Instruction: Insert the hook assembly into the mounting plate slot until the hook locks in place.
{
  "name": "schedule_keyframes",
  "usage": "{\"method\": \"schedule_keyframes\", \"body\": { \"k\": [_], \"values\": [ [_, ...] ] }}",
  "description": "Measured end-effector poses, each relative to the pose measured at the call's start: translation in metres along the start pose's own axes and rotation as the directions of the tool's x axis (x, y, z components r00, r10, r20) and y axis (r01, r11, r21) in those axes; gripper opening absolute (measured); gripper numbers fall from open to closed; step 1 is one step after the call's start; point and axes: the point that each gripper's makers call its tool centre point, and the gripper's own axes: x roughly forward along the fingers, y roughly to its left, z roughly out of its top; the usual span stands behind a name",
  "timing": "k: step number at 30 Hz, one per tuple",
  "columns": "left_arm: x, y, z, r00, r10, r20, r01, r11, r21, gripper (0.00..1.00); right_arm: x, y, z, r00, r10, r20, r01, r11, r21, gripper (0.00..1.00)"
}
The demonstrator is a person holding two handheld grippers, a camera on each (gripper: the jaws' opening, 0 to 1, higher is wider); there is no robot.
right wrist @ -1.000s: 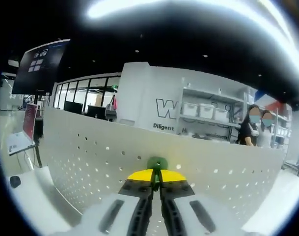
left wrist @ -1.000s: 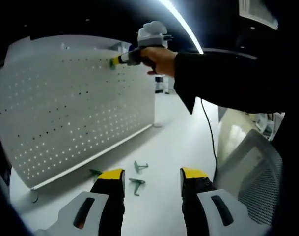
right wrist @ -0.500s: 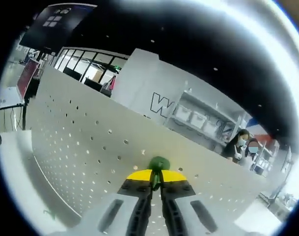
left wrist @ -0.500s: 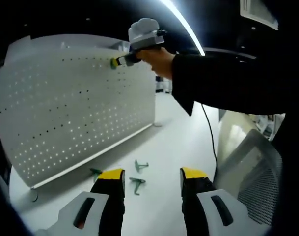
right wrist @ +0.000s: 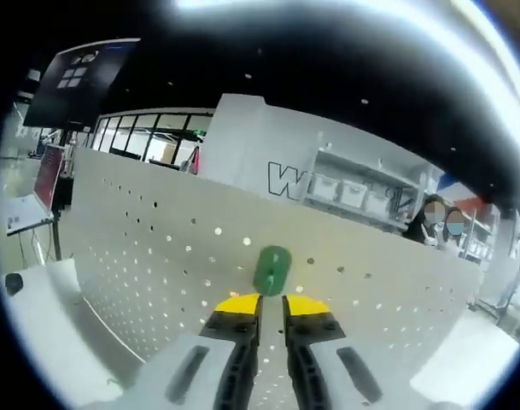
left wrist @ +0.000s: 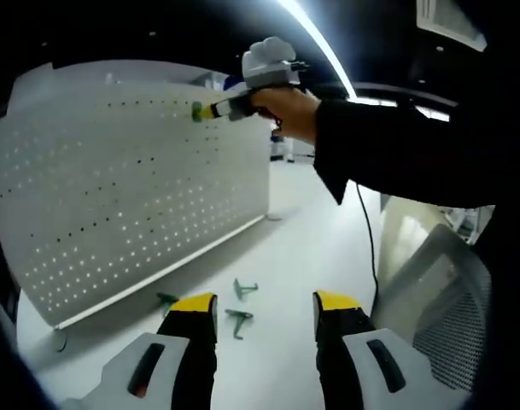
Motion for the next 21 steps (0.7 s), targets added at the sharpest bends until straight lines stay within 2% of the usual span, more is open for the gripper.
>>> {"method": "schedule_keyframes", "body": {
  "k": [2,7,14,17,21],
  "values": [
    [0.000,0.000,0.000,1.000,0.000,0.001,0.000,1.000,0.000,0.46,-0.009,0.005,-0.010,1.000,0.013,-0.010,-0.012,1.000,0.004,0.08],
    [0.000,-0.001,0.000,1.000,-0.001,-0.001,0.001,1.000,0.003,0.46,-0.036,0.023,-0.053,0.996,0.065,-0.067,-0.060,0.996,0.072,0.09],
    [0.001,-0.001,-0.002,1.000,-0.001,-0.010,0.001,1.000,0.008,0.45,-0.059,0.042,-0.101,0.985,0.107,-0.136,-0.089,0.987,0.133,0.10],
    [0.001,-0.001,-0.003,1.000,-0.001,-0.013,0.002,1.000,0.011,0.45,-0.067,0.055,-0.117,0.978,0.137,-0.160,-0.119,0.986,0.118,0.10],
    [0.002,-0.001,-0.003,1.000,-0.001,-0.016,0.001,1.000,0.015,0.45,-0.079,0.078,-0.140,0.960,0.189,-0.208,-0.172,0.980,0.098,0.10]
  ]
}}
